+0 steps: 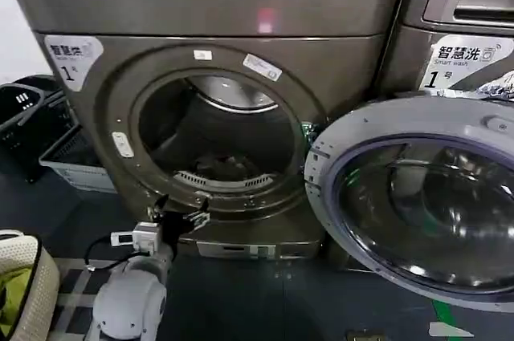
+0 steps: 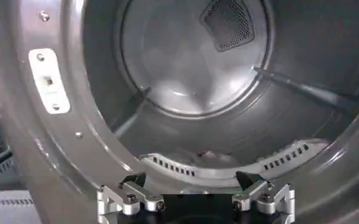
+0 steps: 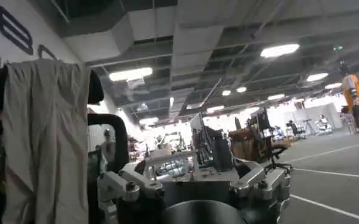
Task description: Grasp the clothes from the dryer.
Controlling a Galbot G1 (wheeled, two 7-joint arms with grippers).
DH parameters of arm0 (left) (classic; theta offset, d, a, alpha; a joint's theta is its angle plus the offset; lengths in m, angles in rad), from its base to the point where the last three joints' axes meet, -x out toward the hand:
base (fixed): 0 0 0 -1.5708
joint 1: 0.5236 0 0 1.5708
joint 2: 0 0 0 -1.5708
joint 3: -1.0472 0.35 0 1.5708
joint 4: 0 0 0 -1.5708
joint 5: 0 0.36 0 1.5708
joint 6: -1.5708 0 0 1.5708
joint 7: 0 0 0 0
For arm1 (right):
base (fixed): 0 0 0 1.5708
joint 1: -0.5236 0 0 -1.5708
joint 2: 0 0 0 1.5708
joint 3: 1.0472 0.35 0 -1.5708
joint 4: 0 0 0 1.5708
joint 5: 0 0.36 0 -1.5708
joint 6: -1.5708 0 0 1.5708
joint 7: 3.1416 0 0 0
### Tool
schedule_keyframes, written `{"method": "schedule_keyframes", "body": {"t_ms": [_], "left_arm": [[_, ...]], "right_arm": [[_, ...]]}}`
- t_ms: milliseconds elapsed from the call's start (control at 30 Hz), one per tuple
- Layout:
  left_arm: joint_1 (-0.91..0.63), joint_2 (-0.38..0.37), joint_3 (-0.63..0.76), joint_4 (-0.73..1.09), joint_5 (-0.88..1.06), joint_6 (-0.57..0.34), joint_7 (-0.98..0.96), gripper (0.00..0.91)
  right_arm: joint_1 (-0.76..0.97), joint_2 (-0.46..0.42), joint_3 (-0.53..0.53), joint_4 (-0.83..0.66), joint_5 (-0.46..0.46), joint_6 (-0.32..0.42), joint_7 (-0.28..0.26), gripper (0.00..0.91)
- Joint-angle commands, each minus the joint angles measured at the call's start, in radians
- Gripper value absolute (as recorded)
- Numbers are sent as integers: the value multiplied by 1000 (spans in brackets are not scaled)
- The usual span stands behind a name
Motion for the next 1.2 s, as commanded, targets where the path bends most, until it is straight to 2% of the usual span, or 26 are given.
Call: {"method": "schedule_keyframes", "body": {"t_ms": [33,800,933,1200], "left_arm": [[-3,1,0,2,-1,49,0,907],[-13,-13,4,17,22,49,0,907],[-37,-23,9,32,26,49,-6,907],[-173,-22,13,171,43,49,0,907]], "right_arm": [[1,-2,0,0,0,1,1,907],[6,4,-16,-3,-20,22,-7,907],[8,17,-17,20,-20,22,-6,907],[12,28,-18,37,-21,24,-11,907]]}}
